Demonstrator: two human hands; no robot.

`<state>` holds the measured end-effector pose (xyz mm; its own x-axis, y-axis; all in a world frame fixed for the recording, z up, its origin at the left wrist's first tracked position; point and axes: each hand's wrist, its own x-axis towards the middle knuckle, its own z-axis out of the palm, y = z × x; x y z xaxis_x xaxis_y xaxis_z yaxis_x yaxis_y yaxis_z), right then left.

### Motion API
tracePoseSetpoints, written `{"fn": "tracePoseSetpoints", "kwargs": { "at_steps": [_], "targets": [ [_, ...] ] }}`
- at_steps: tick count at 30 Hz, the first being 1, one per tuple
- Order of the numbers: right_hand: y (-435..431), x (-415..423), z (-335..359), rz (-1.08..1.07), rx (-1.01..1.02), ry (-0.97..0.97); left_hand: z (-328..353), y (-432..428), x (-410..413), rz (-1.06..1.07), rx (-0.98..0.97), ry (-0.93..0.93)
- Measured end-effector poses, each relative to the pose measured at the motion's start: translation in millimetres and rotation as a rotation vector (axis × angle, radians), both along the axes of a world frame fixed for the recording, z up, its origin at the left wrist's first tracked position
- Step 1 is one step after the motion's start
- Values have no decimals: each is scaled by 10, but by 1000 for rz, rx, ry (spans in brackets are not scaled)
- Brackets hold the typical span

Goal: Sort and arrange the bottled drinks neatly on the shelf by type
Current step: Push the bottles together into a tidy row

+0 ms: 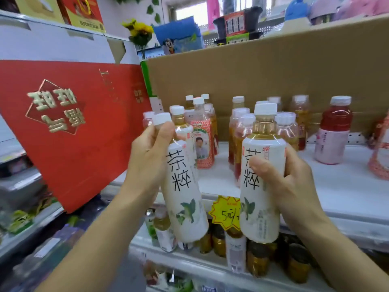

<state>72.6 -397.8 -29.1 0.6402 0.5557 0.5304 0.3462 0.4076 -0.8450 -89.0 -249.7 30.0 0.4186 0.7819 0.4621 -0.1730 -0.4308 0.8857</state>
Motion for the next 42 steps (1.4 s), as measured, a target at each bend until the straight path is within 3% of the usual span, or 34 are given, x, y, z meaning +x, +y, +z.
{"fn": "tracePoseSetpoints", "kwargs": {
  "at_steps": [16,25,42],
  "targets": [
    [930,-130,184,-60,-29,-78,-4,956,-77,173,133,-141],
    [1298,61,-2,-10,-100,-56,-194,1093,456,147,262,-73],
    [1653,-101,-134,-300,-127,-29,-308,1511,708,109,224,-158]
  ]
}}
